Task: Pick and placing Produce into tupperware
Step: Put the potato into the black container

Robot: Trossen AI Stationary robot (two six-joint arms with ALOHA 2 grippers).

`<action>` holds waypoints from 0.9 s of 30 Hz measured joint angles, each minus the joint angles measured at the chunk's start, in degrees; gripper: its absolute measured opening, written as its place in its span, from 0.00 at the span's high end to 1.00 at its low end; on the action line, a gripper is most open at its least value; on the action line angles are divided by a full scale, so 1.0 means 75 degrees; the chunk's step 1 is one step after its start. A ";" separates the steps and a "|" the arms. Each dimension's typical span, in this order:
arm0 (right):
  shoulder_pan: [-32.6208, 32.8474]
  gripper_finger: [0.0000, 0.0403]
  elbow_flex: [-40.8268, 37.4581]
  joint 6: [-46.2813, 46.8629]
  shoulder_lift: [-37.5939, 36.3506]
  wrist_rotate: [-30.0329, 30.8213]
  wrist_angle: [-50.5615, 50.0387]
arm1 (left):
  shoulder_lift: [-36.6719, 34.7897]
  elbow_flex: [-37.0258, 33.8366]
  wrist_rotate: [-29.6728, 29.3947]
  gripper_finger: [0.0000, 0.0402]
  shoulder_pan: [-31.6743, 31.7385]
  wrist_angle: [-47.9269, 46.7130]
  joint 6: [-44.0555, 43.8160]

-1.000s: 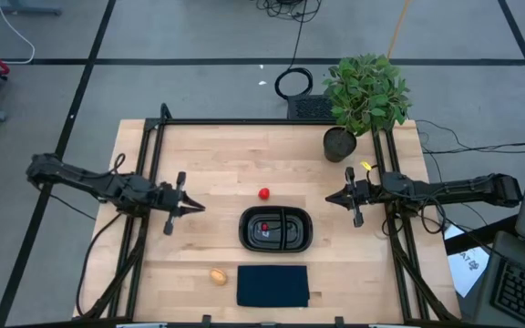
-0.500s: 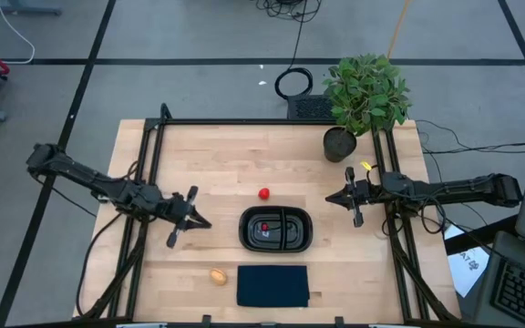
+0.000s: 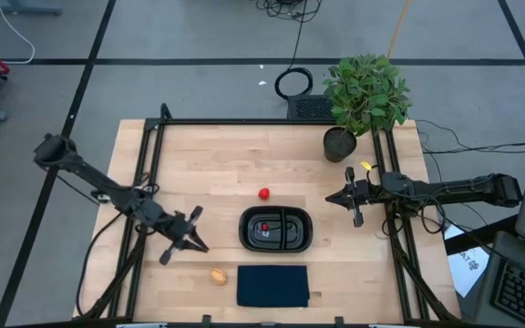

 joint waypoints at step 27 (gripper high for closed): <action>0.0000 1.00 0.0001 0.0119 0.0000 -0.0002 -0.0012 | 0.2423 0.2009 0.0117 0.34 -0.0356 -0.1252 -0.0029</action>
